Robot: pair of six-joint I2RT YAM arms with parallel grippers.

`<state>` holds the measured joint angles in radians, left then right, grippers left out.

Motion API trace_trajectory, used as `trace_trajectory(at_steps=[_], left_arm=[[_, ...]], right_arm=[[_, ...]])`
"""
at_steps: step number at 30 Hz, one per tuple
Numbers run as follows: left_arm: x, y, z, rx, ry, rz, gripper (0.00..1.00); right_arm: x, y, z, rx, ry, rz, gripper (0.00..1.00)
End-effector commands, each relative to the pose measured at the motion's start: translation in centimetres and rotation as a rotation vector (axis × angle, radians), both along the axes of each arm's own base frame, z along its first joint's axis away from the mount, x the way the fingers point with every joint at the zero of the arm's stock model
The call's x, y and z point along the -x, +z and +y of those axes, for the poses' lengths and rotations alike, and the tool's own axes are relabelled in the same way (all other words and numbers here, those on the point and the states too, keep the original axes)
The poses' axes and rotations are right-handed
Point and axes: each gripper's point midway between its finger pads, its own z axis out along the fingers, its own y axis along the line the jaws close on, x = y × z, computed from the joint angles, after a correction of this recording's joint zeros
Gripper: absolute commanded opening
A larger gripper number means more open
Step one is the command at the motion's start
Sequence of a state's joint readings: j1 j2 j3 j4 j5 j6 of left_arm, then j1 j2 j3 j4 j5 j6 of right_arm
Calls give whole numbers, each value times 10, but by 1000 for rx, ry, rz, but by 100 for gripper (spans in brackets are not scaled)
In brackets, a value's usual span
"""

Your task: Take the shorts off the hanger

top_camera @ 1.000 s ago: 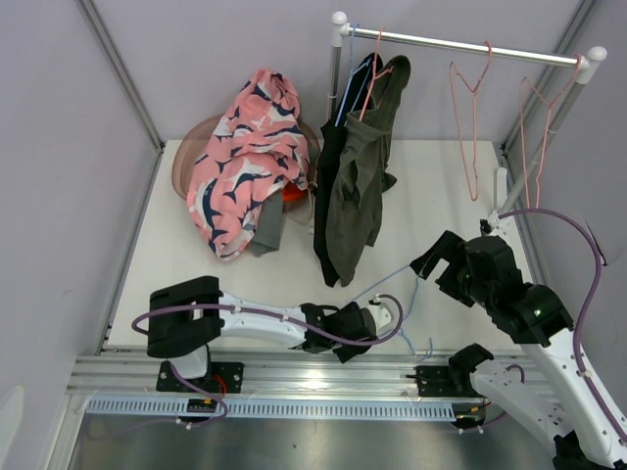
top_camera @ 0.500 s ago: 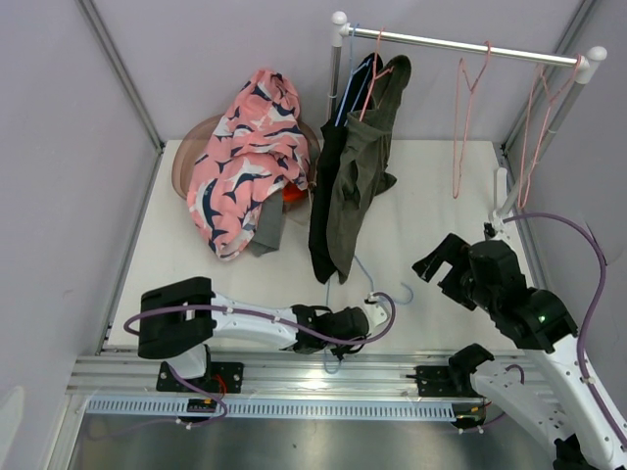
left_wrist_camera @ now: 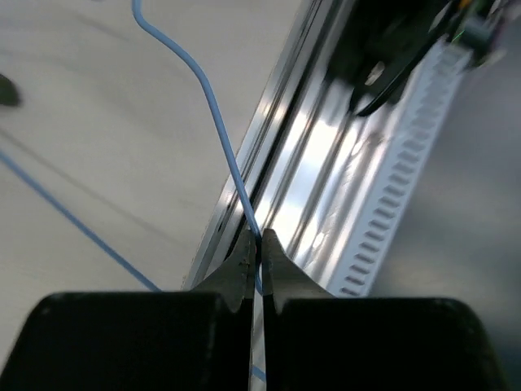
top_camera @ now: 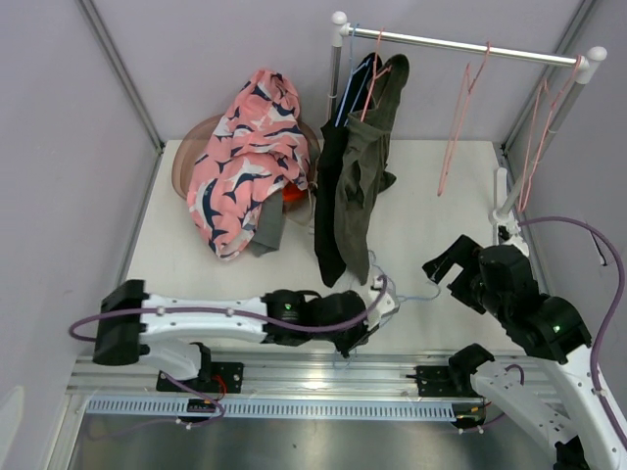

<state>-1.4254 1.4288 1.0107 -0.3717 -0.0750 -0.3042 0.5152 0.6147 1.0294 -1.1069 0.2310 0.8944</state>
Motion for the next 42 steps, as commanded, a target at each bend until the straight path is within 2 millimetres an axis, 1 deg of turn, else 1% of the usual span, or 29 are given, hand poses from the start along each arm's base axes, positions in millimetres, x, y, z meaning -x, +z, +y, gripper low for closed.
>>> trace_trajectory(at_steps=[1, 2, 3, 6, 7, 9, 10, 12, 13, 14, 15, 16, 18, 20, 22, 23, 24, 25, 26, 27, 28, 29, 31, 33, 36, 39, 40, 41, 42], left_arm=[[2, 113, -16, 251, -42, -33, 0], [1, 123, -16, 270, -45, -37, 0], [0, 152, -19, 334, -49, -50, 0], [-18, 187, -22, 429, -20, -61, 0], [-35, 192, -19, 449, 13, -58, 0], [-50, 211, -20, 518, 39, -50, 0], [-68, 220, -16, 544, 75, -53, 0], [-79, 235, -16, 604, 82, -41, 0], [-93, 244, -11, 627, 105, -48, 0], [-97, 252, -12, 643, 107, -55, 0], [-102, 253, -11, 636, 117, -62, 0], [-108, 265, -10, 653, 125, -83, 0], [-116, 270, -12, 646, 133, -105, 0], [-122, 265, -13, 625, 146, -116, 0], [-128, 252, -15, 598, 163, -112, 0], [-130, 249, -16, 596, 170, -109, 0], [-131, 239, -16, 582, 173, -103, 0], [-131, 233, -17, 575, 178, -96, 0], [-131, 227, -17, 570, 180, -87, 0], [-131, 226, -17, 576, 179, -87, 0], [-128, 217, -18, 563, 173, -73, 0], [-127, 216, -18, 566, 164, -69, 0], [-127, 209, -17, 561, 175, -58, 0], [-130, 211, -14, 567, 199, -73, 0], [-141, 228, 0, 575, 262, -141, 0], [-147, 261, 10, 611, 286, -215, 0], [-152, 276, 16, 626, 313, -247, 0], [-153, 283, 22, 625, 320, -274, 0], [-158, 299, 29, 645, 351, -307, 0]], right_arm=[[-2, 27, -12, -2, -62, -74, 99], [-3, 29, -13, -2, -66, -79, 99], [-3, 31, -16, 3, -78, -88, 99], [-4, 42, -24, 9, -115, -116, 99], [-4, 45, -26, 12, -126, -125, 99], [-2, 55, -34, 9, -157, -158, 100], [-2, 59, -37, 9, -169, -167, 99], [1, 66, -43, 11, -191, -190, 99], [2, 69, -46, 11, -200, -196, 99], [4, 69, -48, 15, -207, -196, 99], [5, 73, -53, 20, -224, -210, 99], [7, 76, -57, 17, -242, -217, 99], [12, 83, -68, 18, -282, -248, 99], [21, 108, -78, -38, -307, -350, 99], [32, 130, -87, -92, -317, -453, 99], [33, 146, -88, -114, -310, -523, 99], [37, 157, -85, -140, -277, -576, 99], [39, 162, -83, -157, -257, -612, 100], [46, 185, -83, -223, -242, -715, 99], [50, 195, -74, -224, -161, -777, 100], [50, 197, -67, -234, -122, -810, 99], [56, 211, -66, -267, -106, -875, 99], [58, 216, -59, -273, -59, -898, 100], [54, 217, -53, -274, -37, -895, 100], [50, 212, -47, -281, -26, -883, 99], [49, 204, -48, -278, -32, -864, 99], [48, 202, -48, -277, -38, -860, 99], [48, 199, -49, -274, -41, -851, 100], [49, 197, -50, -273, -44, -853, 99]])
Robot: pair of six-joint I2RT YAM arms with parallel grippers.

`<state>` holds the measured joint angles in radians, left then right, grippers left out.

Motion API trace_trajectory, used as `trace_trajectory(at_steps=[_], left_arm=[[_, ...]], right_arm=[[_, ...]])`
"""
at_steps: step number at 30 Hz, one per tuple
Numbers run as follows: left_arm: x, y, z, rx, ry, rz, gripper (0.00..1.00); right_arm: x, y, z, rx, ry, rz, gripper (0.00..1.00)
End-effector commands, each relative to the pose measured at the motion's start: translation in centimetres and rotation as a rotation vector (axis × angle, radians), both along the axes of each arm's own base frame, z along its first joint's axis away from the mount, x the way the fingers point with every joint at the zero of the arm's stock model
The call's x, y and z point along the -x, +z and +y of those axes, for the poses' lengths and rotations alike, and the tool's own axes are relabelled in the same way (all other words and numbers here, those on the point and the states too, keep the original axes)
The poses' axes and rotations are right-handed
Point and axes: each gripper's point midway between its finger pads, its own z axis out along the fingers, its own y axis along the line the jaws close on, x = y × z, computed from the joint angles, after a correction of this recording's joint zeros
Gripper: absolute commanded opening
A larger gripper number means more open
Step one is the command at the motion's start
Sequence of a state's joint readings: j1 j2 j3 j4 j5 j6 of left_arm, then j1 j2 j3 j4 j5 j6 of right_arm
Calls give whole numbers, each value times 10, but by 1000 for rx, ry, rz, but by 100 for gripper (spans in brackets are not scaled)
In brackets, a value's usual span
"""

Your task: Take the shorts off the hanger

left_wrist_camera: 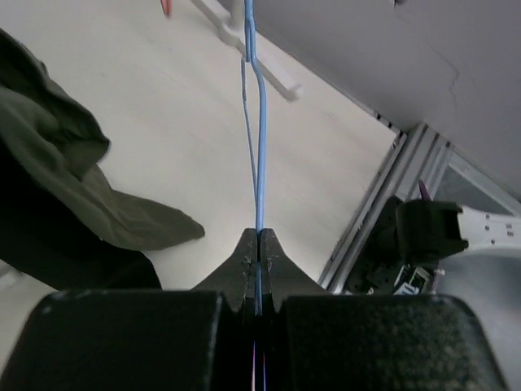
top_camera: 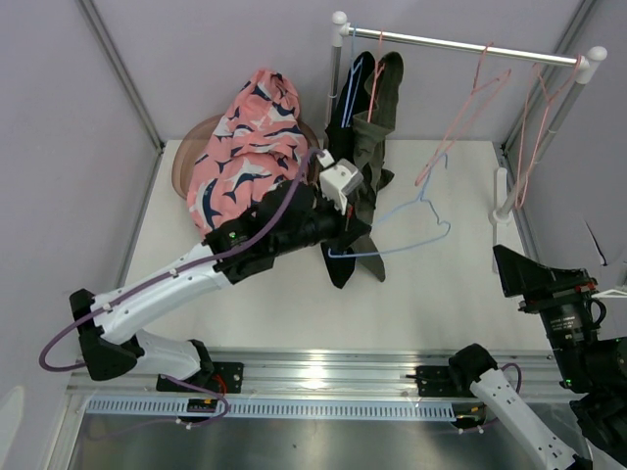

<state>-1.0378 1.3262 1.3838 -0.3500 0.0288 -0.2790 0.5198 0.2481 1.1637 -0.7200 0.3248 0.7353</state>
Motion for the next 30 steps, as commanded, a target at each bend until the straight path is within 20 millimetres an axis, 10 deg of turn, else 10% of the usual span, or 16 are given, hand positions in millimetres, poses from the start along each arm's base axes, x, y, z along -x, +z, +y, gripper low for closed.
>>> trace_trajectory(at_steps=[1, 6, 15, 30], left_arm=[[-15, 96, 35, 141, 128, -185, 0], [-24, 166, 69, 218, 198, -266, 0], [-33, 223, 110, 292, 280, -353, 0], [-119, 179, 57, 238, 315, -306, 0]], right_arm=[[1, 5, -1, -7, -2, -26, 99], [3, -1, -7, 7, -24, -3, 99], [-2, -15, -7, 28, -36, 32, 99], [2, -32, -11, 25, -49, 54, 99]])
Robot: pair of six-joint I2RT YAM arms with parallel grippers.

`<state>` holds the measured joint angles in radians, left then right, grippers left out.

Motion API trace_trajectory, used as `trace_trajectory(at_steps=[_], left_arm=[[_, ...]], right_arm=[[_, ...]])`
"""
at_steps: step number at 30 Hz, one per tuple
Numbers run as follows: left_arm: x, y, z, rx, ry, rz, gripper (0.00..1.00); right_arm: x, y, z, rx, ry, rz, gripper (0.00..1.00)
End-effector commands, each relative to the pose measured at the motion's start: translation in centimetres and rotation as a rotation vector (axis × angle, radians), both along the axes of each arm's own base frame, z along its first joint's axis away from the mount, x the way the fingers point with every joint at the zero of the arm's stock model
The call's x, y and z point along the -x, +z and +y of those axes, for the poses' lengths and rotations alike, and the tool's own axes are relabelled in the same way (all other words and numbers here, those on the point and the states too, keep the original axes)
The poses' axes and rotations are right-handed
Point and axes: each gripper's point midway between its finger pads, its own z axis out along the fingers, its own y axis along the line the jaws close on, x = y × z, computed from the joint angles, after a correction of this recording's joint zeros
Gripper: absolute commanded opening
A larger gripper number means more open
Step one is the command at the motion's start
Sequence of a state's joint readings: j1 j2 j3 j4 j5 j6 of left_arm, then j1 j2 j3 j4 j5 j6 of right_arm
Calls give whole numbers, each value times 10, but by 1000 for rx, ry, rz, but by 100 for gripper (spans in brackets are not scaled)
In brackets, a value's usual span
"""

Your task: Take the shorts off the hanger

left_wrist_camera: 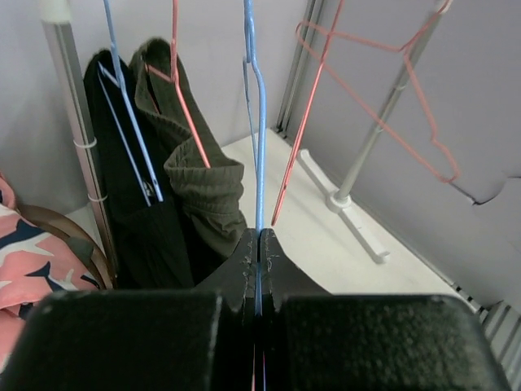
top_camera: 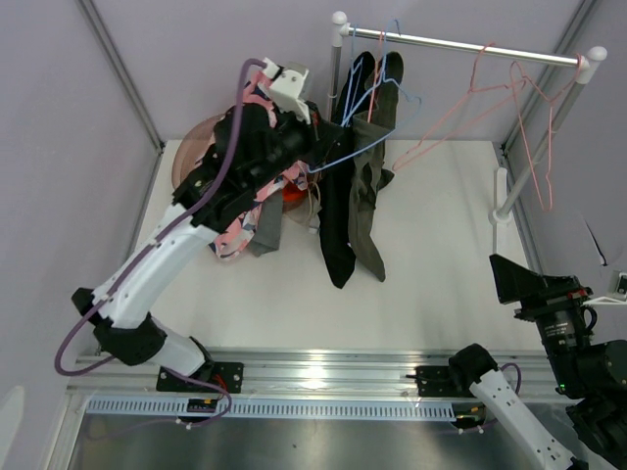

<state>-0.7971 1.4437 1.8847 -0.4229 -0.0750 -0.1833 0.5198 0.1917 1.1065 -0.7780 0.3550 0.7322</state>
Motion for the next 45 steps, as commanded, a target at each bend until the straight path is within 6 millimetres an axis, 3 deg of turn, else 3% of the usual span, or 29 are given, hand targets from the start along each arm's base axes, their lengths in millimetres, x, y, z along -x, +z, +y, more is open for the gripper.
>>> trace_trajectory(at_steps=[1, 2, 3, 4, 7, 8, 14, 18, 19, 29, 32, 38, 39, 40, 43, 45], left_arm=[[-17, 14, -15, 50, -22, -40, 0], [-19, 25, -16, 70, -24, -58, 0], [-27, 16, -25, 59, -27, -42, 0], [-27, 30, -25, 81, -31, -64, 0], [-41, 17, -40, 63, -40, -39, 0], [-40, 29, -39, 80, -40, -58, 0], [-49, 31, -47, 90, -39, -62, 0], [-58, 20, -60, 66, -61, -38, 0], [-59, 25, -60, 77, -63, -46, 0], [-90, -26, -93, 24, -81, 43, 0], [-90, -31, -93, 13, -82, 58, 0], [-66, -7, -74, 30, -99, 42, 1], [-62, -5, -71, 27, -101, 43, 7], [-56, -2, -65, 24, -99, 47, 22], [-45, 6, -53, 24, -95, 29, 49], [-45, 9, -47, 17, -78, 11, 59]], right_arm=[[2, -4, -6, -2, -20, 2, 99], [2, -6, -6, -2, -22, 6, 100], [2, -9, -6, 2, -23, 13, 100], [2, -11, -6, 1, -23, 14, 99], [1, -18, -6, 1, -23, 23, 99], [1, -19, -5, 3, -24, 26, 99], [-4, -25, -5, 19, -34, 41, 99], [-6, -25, -4, 20, -35, 38, 99], [-5, -25, -4, 21, -35, 36, 99], [-5, -27, -8, 30, -47, 44, 99], [-4, -28, -8, 27, -47, 45, 99], [-7, -31, -5, 27, -39, 49, 99], [-8, -31, -4, 26, -39, 50, 99], [-8, -30, -3, 23, -35, 44, 99], [-11, -33, -1, 20, -29, 48, 99], [-13, -35, 2, 20, -21, 53, 99]])
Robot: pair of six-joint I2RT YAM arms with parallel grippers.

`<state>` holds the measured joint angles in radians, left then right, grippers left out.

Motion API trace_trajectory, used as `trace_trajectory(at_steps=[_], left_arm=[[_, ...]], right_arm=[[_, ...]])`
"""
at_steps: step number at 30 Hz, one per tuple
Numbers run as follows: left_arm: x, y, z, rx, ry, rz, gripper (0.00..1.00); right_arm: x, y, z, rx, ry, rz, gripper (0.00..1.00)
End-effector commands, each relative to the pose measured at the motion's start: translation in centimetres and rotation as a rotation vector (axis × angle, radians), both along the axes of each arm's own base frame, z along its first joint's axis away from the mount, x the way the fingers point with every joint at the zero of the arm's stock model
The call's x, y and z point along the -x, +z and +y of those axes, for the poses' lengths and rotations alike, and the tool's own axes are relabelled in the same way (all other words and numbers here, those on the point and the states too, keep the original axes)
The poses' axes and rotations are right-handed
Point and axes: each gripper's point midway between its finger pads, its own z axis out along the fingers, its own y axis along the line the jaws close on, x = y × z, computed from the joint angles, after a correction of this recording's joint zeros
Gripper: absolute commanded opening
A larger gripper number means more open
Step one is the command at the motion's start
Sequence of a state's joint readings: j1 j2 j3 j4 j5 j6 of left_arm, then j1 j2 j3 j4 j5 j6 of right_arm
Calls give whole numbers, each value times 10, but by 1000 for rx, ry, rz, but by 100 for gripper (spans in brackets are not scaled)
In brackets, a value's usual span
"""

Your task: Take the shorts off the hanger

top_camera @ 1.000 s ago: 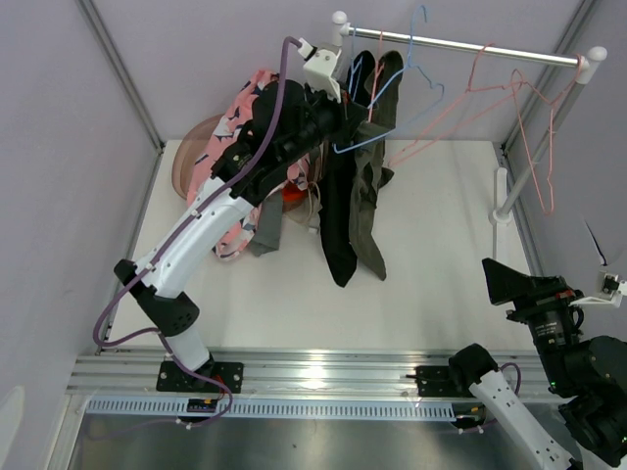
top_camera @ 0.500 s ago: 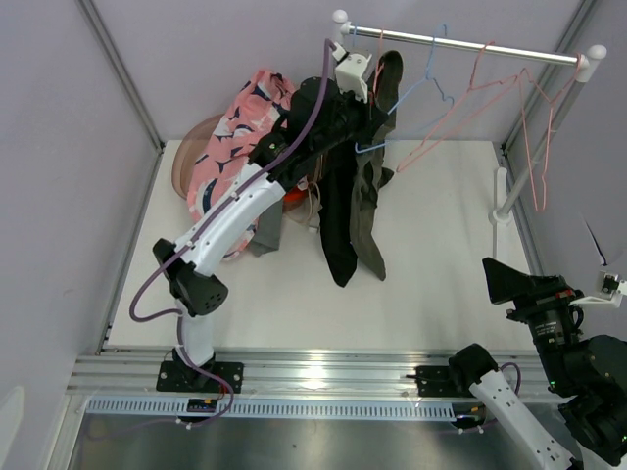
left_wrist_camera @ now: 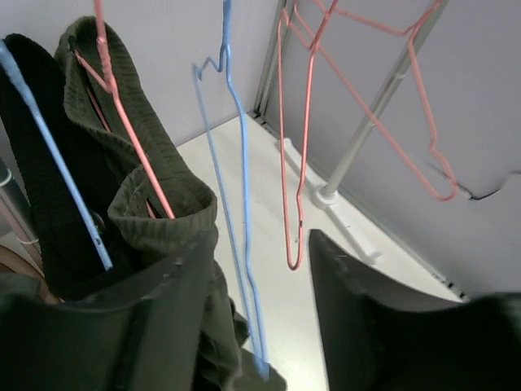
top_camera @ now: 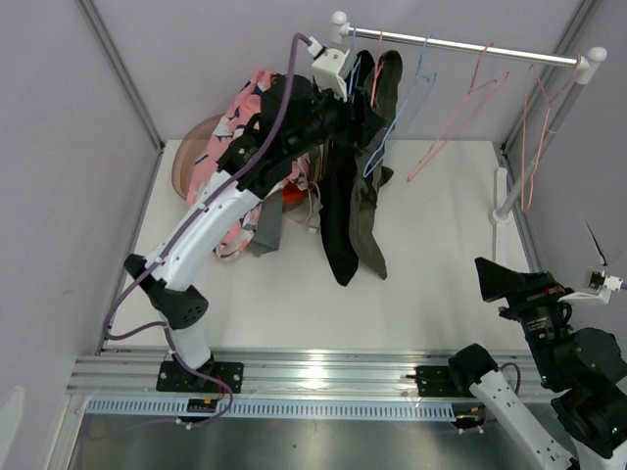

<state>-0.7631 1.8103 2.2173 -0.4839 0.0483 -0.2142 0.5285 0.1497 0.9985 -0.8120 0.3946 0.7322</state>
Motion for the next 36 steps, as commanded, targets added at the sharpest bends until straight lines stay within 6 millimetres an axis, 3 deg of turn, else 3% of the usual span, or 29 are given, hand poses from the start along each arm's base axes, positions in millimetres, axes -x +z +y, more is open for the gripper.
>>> trace_trajectory(at_steps=[1, 3, 6, 9, 11, 12, 13, 14, 15, 16, 17, 18, 19, 20, 21, 22, 23, 24, 25, 26, 27, 28, 29, 30, 31, 34, 36], left_arm=[[18, 48, 30, 60, 28, -92, 68], [10, 48, 37, 55, 47, -91, 73], [0, 47, 43, 60, 61, -70, 75], [2, 50, 51, 63, 77, -63, 74], [2, 33, 53, 39, 86, -42, 73], [12, 47, 66, 62, 104, -68, 74], [12, 30, 68, 35, 113, -46, 74], [12, 15, 73, 10, 136, -26, 75], [23, 32, 92, 39, 177, -61, 76], [24, 15, 97, 13, 192, -40, 77], [27, 0, 102, -5, 207, -22, 77], [41, 16, 118, 35, 223, -58, 78], [42, -23, 119, -9, 227, -1, 79], [48, -23, 124, 5, 227, -6, 79], [62, -10, 134, 51, 222, -35, 80], [64, -41, 135, 16, 226, 12, 80], [69, -43, 139, 23, 223, 13, 80], [74, -47, 141, 28, 216, 20, 80], [82, -62, 144, 24, 207, 44, 80], [87, -64, 145, 31, 197, 49, 80], [92, -66, 146, 40, 187, 57, 79], [100, -79, 148, 31, 164, 75, 79], [105, -81, 148, 34, 152, 79, 79], [109, -84, 149, 36, 143, 83, 79], [111, -95, 150, 22, 141, 100, 79], [121, -100, 158, 9, 137, 98, 79], [124, -102, 161, 0, 136, 90, 79]], right_arm=[[-2, 8, 4, -29, 15, -37, 99], [-3, 7, 5, -28, 17, -33, 99], [-5, 9, 7, -27, 23, -41, 99], [-15, 27, 21, -15, 63, -78, 99], [-23, 52, 35, 3, 111, -135, 99], [-42, 54, 49, 39, 126, -100, 100], [-44, 83, 55, 45, 148, -160, 99], [-52, 95, 62, 64, 162, -171, 99], [-62, 105, 71, 86, 178, -175, 99], [-81, 129, 88, 105, 206, -187, 99], [-91, 140, 96, 142, 215, -200, 99], [-103, 152, 104, 159, 222, -213, 99], [-124, 167, 118, 184, 234, -216, 99], [-136, 173, 125, 219, 237, -226, 99], [-146, 182, 132, 232, 240, -243, 99], [-174, 171, 149, 262, 252, -202, 99], [-180, 189, 152, 259, 251, -237, 100], [-192, 190, 158, 272, 255, -238, 99], [-203, 188, 165, 276, 261, -229, 99], [-227, 173, 177, 288, 267, -188, 99], [-236, 183, 176, 277, 258, -209, 99], [-245, 180, 180, 267, 265, -198, 100], [-265, 166, 188, 276, 269, -167, 99], [-271, 173, 187, 271, 262, -182, 100], [-278, 171, 189, 273, 259, -176, 100], [-307, 159, 196, 277, 252, -159, 99], [-315, 162, 196, 269, 251, -168, 99]])
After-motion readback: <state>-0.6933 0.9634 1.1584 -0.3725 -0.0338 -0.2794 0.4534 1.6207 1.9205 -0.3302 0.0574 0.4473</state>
